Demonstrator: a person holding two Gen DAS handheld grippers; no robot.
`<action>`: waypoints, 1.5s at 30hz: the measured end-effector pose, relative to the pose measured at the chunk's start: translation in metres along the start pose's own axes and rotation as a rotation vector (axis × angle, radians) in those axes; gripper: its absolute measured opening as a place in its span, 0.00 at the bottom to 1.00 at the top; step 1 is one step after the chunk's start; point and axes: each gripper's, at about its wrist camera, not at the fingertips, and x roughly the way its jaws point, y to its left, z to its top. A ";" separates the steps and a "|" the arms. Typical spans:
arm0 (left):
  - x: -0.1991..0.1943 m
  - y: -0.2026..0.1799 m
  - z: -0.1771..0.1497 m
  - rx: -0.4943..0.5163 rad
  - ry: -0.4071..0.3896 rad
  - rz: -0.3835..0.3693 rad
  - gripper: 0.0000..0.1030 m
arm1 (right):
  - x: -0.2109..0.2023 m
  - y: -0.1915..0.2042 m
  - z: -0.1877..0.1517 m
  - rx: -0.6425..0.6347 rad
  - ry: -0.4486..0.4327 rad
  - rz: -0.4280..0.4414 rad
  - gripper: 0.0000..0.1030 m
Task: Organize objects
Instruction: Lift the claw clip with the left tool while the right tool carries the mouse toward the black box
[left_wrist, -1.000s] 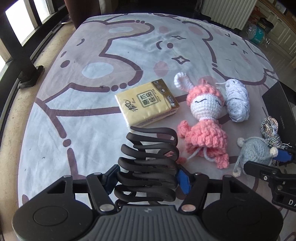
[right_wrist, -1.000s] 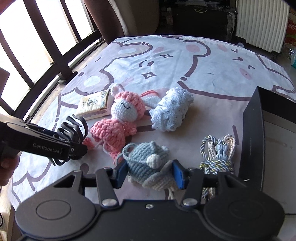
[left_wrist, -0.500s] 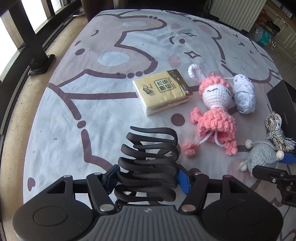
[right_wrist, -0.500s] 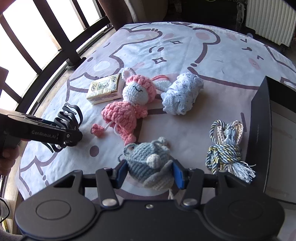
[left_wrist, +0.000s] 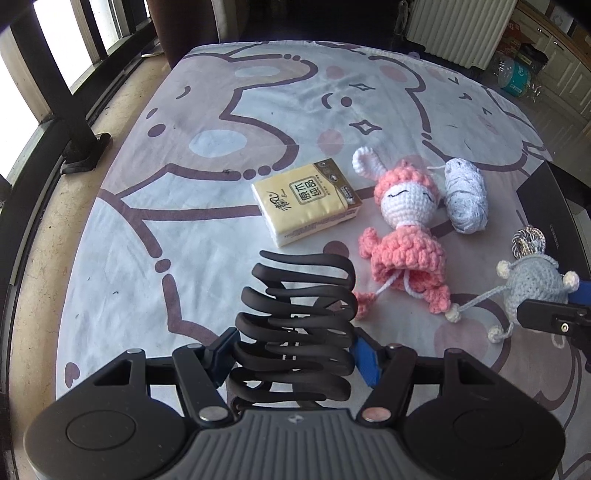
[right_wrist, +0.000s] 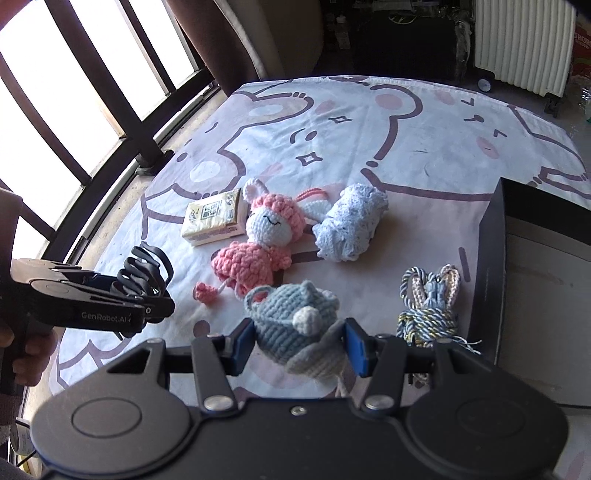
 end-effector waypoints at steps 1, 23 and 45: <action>0.000 0.000 0.000 0.000 0.000 -0.001 0.64 | 0.000 0.000 0.000 0.000 0.002 -0.003 0.51; -0.037 -0.022 0.030 0.029 -0.065 0.099 0.64 | -0.040 -0.019 0.021 0.085 -0.127 -0.032 0.51; -0.074 -0.103 0.078 0.112 -0.132 0.036 0.64 | -0.101 -0.058 0.031 0.190 -0.312 -0.106 0.51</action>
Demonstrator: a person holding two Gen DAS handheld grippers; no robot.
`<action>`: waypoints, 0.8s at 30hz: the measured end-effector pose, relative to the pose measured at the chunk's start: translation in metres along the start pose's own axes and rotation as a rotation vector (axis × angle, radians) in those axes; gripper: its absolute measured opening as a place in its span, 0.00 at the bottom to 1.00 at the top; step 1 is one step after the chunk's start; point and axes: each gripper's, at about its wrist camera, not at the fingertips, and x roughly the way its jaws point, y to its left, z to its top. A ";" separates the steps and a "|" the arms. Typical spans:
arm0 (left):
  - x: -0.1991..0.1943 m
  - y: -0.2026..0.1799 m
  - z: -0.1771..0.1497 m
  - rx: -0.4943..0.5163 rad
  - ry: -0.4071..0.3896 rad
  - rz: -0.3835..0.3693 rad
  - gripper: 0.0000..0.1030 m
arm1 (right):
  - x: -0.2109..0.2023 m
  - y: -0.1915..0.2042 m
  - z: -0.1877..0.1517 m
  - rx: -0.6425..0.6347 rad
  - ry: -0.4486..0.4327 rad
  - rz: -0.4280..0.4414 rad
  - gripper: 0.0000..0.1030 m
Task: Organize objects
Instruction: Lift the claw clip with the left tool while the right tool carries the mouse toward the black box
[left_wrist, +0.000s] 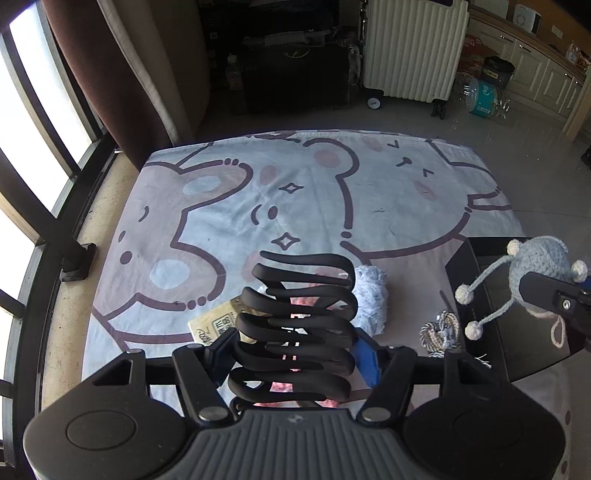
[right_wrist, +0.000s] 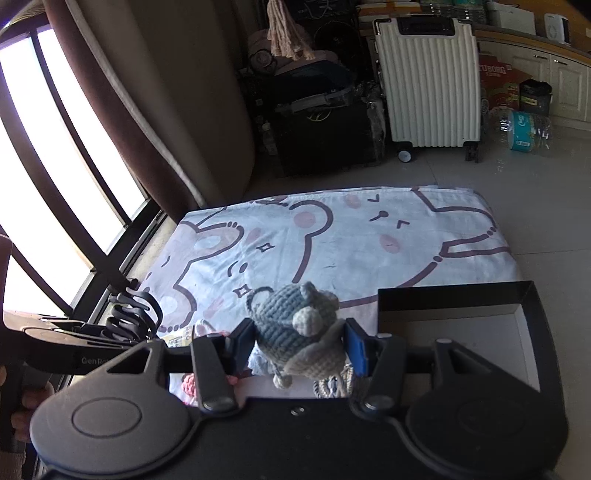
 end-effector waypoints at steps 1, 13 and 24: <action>0.000 -0.005 0.002 0.008 0.000 -0.001 0.64 | -0.002 -0.003 0.001 0.008 -0.005 -0.005 0.51; -0.008 -0.057 0.026 0.074 -0.038 -0.033 0.64 | -0.027 -0.046 0.014 0.087 -0.087 -0.096 0.51; -0.022 -0.100 0.053 0.111 -0.097 -0.090 0.64 | -0.043 -0.069 0.024 0.103 -0.136 -0.148 0.51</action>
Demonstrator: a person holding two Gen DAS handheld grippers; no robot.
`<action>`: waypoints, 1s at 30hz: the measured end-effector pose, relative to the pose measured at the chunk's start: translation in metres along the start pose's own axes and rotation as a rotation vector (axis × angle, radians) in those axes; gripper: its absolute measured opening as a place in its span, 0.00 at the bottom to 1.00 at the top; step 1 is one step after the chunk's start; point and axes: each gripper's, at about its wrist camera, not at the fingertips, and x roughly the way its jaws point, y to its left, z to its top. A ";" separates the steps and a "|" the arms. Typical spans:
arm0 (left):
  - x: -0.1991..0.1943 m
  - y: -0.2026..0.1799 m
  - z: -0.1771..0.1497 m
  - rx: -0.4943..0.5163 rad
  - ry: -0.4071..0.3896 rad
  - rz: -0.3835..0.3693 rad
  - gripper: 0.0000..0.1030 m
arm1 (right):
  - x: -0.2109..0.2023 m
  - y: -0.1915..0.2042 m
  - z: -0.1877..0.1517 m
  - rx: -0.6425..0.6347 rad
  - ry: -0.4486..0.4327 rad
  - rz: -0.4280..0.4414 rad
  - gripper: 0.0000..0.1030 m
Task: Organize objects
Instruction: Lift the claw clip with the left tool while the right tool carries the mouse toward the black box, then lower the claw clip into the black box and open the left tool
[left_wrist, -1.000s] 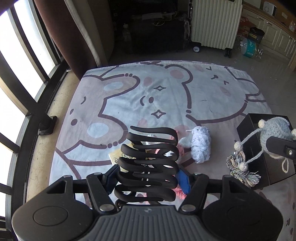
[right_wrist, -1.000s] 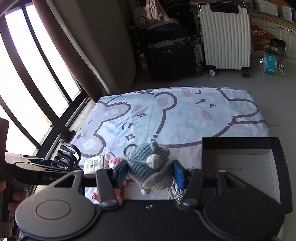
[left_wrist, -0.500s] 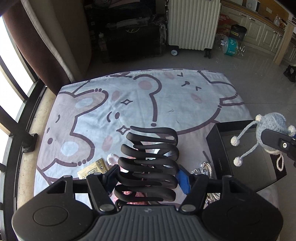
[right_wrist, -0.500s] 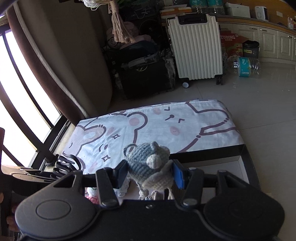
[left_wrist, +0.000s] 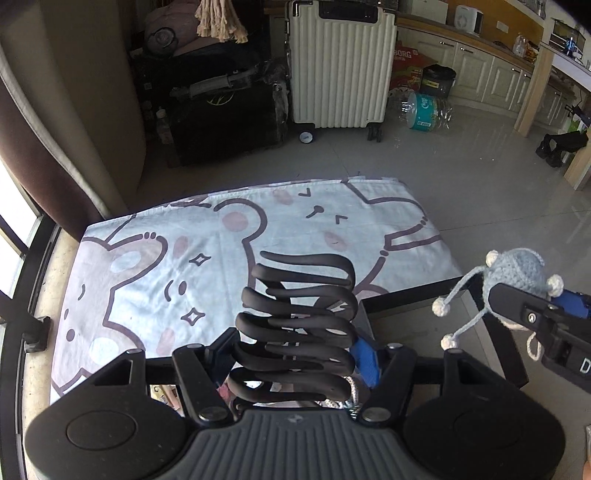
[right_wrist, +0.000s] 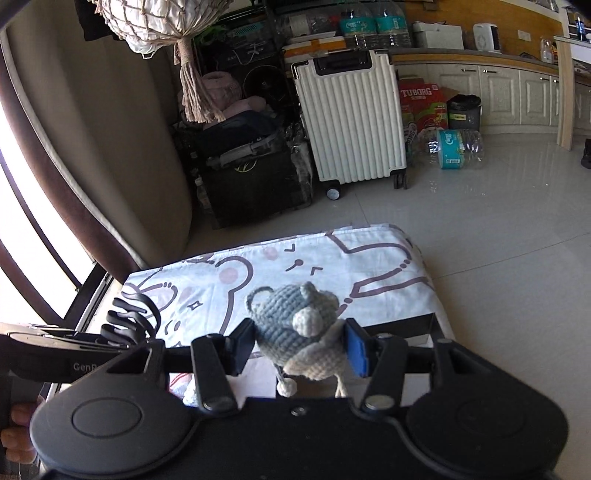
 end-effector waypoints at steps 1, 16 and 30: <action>-0.001 -0.004 0.002 0.003 -0.005 -0.005 0.64 | -0.001 -0.001 0.002 -0.007 -0.006 -0.007 0.51; 0.032 -0.047 0.010 -0.064 0.067 -0.120 0.64 | 0.011 -0.037 0.014 -0.063 0.096 -0.068 0.51; 0.080 -0.083 -0.036 -0.114 0.194 -0.177 0.64 | 0.042 -0.078 -0.014 0.019 0.294 -0.091 0.51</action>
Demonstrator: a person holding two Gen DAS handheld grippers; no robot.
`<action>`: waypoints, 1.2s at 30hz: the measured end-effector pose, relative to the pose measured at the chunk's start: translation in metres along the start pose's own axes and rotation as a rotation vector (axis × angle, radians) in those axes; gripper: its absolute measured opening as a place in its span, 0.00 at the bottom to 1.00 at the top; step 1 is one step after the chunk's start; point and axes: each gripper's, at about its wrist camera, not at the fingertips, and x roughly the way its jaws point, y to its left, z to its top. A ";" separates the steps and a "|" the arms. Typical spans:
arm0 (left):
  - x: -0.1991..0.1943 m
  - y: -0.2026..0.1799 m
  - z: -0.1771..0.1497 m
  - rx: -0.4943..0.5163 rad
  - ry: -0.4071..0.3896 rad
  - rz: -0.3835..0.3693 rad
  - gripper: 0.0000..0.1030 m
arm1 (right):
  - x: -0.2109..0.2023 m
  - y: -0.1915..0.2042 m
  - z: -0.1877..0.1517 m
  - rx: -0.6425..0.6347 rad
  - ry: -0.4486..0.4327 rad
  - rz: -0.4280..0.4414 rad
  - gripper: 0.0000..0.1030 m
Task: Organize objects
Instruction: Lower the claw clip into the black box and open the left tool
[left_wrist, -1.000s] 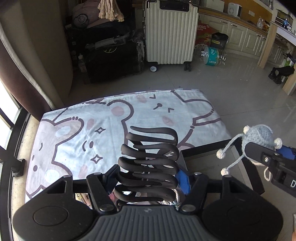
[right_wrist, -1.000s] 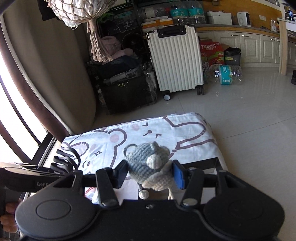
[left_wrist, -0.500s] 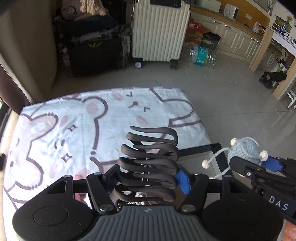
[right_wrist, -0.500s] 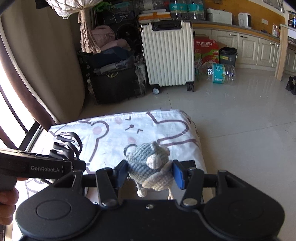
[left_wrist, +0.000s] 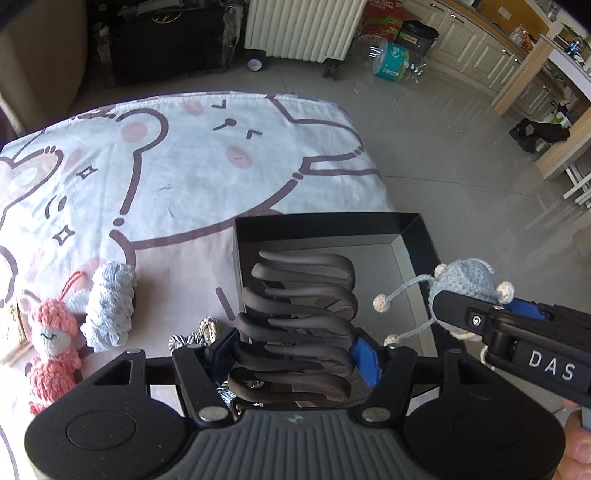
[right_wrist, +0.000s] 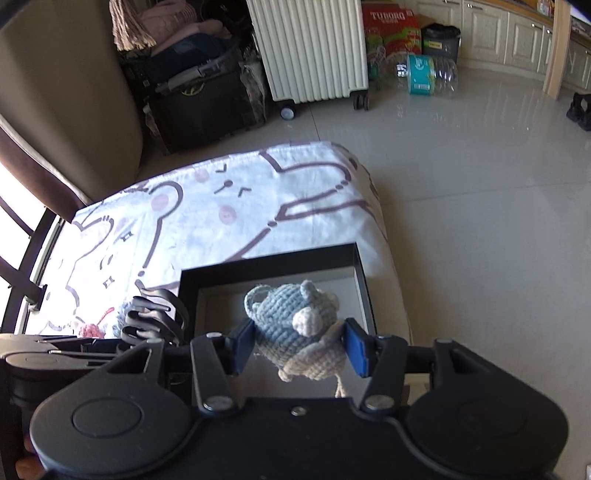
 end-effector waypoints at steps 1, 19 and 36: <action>0.002 -0.001 -0.002 -0.004 -0.001 0.006 0.64 | 0.003 -0.002 -0.001 0.007 0.010 0.001 0.51; 0.031 -0.015 -0.018 -0.046 0.035 0.112 0.64 | 0.030 -0.012 -0.013 0.055 0.099 0.001 0.51; 0.036 -0.013 -0.027 -0.031 0.089 0.123 0.75 | 0.035 -0.020 -0.018 0.092 0.125 0.005 0.52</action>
